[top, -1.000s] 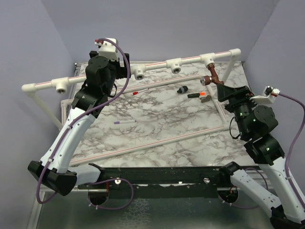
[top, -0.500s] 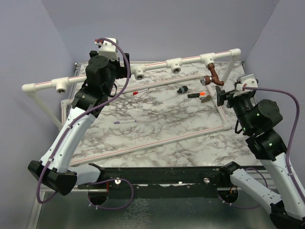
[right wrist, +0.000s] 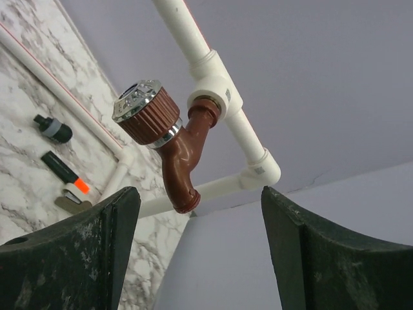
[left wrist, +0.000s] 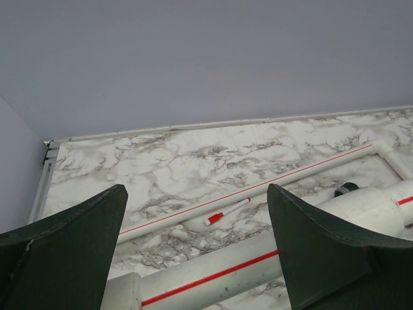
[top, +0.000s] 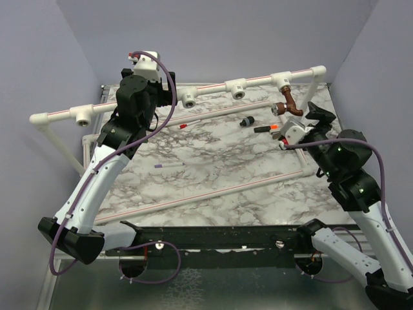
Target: Install the water faucets
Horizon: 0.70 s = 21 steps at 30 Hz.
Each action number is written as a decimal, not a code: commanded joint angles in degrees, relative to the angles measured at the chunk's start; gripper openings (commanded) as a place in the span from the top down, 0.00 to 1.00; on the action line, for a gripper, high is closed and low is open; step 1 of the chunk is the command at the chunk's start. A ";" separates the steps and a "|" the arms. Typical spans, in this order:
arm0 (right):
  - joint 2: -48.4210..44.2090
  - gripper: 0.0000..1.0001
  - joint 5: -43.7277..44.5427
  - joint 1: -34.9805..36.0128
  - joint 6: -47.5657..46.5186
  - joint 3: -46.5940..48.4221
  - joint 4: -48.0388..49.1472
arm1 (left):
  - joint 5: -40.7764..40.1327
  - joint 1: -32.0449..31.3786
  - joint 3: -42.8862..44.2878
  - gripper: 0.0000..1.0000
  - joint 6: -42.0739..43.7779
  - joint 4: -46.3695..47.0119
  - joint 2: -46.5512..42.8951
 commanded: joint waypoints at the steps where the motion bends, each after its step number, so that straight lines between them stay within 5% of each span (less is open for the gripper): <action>1: 1.12 0.20 -0.40 0.17 -12.59 -1.72 2.06 | 4.03 -1.36 -2.20 0.09 0.09 -9.67 3.34; 21: 10.06 0.31 6.37 0.84 -20.88 -4.48 14.34 | 4.16 -1.36 -1.82 0.09 0.09 -9.84 3.44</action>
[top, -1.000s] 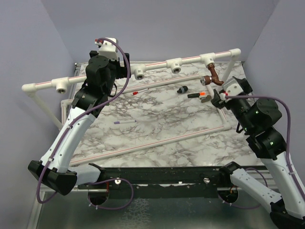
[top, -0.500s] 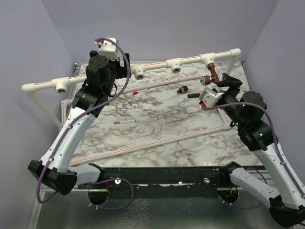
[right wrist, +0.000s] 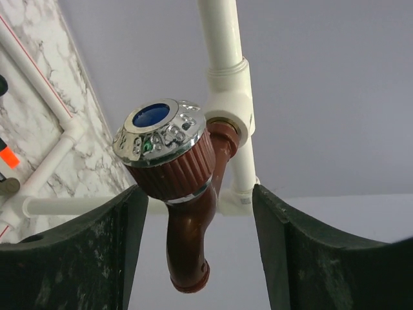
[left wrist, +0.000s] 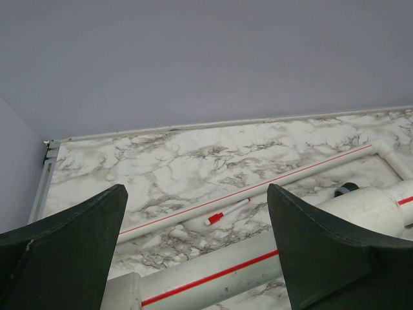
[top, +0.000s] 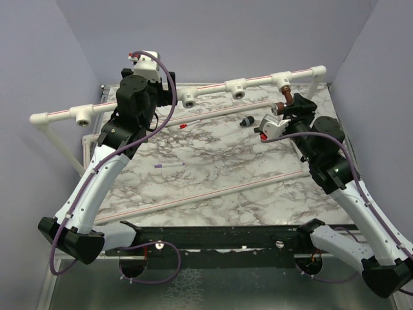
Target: Install the water faucets
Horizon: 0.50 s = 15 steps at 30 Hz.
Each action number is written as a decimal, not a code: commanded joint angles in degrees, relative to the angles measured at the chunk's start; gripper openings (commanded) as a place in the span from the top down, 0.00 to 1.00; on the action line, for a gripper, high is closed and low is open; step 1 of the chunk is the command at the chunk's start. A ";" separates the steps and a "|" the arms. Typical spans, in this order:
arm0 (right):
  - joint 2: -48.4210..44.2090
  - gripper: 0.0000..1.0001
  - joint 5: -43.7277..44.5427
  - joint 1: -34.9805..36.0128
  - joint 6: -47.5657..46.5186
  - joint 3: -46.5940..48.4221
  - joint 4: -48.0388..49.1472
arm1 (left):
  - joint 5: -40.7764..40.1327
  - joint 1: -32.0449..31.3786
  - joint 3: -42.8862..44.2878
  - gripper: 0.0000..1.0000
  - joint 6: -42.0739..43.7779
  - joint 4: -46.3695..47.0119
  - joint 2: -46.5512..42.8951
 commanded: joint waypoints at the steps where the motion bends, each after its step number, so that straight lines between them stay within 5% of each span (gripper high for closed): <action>1: 1.08 0.33 3.44 0.83 -1.00 -0.53 4.08 | 4.11 -1.36 -1.82 0.09 0.09 -9.84 3.23; 7: 2.20 0.51 3.16 1.57 2.04 -0.39 4.87 | 4.11 -1.36 -1.90 0.09 0.15 -9.84 3.17; 11: 2.69 0.74 3.50 2.08 5.40 -1.17 5.50 | 4.09 -1.36 -2.00 0.09 0.18 -9.84 3.06; 13: 2.54 0.93 3.51 2.23 7.77 -1.88 6.16 | 4.11 -1.36 -2.07 0.09 0.20 -9.84 2.96; 15: 2.32 0.99 3.21 2.32 10.96 -2.57 6.84 | 4.15 -1.36 -1.99 0.09 0.18 -9.84 3.02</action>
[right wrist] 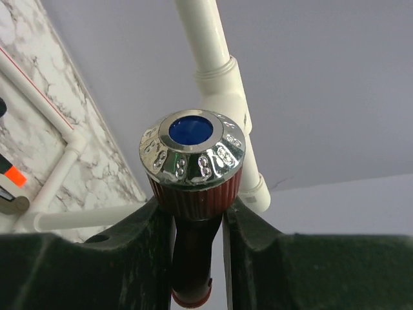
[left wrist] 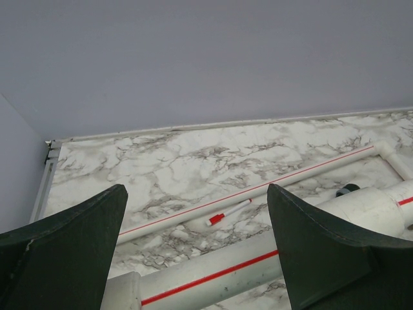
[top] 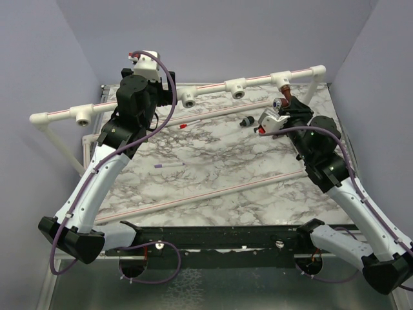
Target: Install the water faucets
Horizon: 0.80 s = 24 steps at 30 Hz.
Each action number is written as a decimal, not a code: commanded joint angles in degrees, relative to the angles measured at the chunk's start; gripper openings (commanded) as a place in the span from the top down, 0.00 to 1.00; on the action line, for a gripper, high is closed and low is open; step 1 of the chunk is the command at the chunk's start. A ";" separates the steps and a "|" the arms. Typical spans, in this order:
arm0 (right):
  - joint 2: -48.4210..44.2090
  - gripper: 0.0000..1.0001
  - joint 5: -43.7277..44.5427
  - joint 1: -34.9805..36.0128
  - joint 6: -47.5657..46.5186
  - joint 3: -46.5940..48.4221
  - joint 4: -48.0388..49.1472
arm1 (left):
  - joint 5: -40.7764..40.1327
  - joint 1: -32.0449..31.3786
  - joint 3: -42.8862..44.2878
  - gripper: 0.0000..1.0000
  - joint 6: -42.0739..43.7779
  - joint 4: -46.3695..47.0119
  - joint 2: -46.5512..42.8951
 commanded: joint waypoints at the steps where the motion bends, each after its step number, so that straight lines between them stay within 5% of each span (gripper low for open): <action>1: -0.17 0.99 0.13 0.71 8.49 -2.45 2.28 | 4.44 -1.40 -2.05 0.09 0.15 -10.03 3.03; 8: -2.38 1.00 -1.44 0.73 25.44 -5.12 8.39 | 4.66 -1.40 -1.93 0.09 0.06 -10.06 3.00; 24: -2.26 1.00 -1.68 0.73 83.35 -4.14 12.28 | 4.92 -1.57 -2.36 0.09 -0.02 -10.06 2.10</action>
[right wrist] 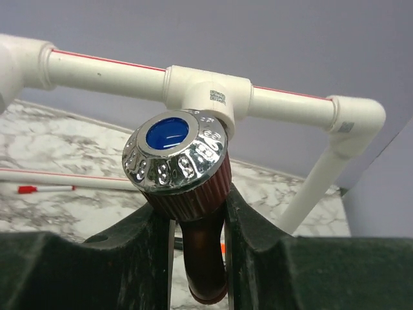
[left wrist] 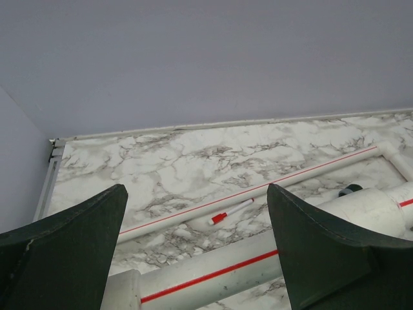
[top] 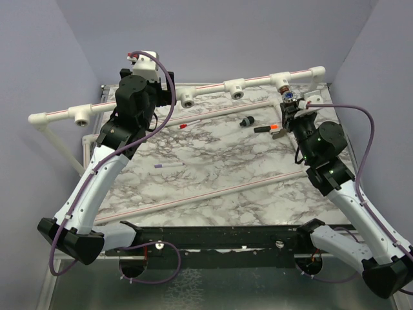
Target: Install the water faucets
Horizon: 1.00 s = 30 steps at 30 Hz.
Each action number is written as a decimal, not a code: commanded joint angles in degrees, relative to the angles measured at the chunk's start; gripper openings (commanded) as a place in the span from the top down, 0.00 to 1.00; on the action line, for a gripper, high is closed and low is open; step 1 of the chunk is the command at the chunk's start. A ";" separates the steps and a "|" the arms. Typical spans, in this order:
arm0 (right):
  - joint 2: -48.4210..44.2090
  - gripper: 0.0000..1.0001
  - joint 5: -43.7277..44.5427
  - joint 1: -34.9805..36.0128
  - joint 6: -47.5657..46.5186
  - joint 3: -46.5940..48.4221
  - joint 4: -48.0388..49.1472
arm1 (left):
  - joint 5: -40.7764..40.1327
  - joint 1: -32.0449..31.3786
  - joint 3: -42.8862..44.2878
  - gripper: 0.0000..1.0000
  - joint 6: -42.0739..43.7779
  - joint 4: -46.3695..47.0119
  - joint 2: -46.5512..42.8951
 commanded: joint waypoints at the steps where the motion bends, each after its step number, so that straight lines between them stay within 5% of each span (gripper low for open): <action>1: -0.18 0.99 -4.50 1.87 28.96 0.45 -0.25 | 5.42 -1.60 -2.35 0.09 -0.07 -9.62 2.49; 20: -3.65 1.00 2.69 1.87 80.40 -4.99 3.59 | 5.43 -1.87 -1.94 0.09 -0.02 -9.75 2.99; 30: -3.85 1.00 5.34 1.87 98.30 -8.56 2.35 | 5.30 -1.95 -2.03 0.09 0.00 -9.67 3.60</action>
